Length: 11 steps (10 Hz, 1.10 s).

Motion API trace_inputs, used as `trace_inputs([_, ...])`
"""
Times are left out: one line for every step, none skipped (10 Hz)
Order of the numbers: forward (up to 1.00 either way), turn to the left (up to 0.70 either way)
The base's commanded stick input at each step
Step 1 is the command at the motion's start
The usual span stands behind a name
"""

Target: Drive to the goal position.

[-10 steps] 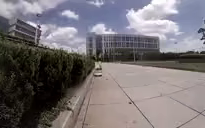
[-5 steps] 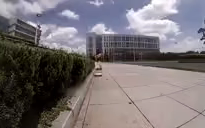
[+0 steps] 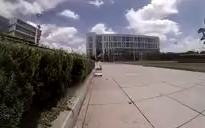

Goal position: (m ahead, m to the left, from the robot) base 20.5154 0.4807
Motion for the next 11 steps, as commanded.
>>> trace_inputs([0.04,0.0])
trace_inputs([0.04,0.0])
trace_inputs([0.04,0.0])
trace_inputs([0.04,0.0])
trace_inputs([0.04,0.0])
trace_inputs([0.04,0.0])
trace_inputs([0.04,0.0])
trace_inputs([0.04,0.0])
trace_inputs([0.03,0.0])
trace_inputs([0.02,0.0])
trace_inputs([0.04,0.0])
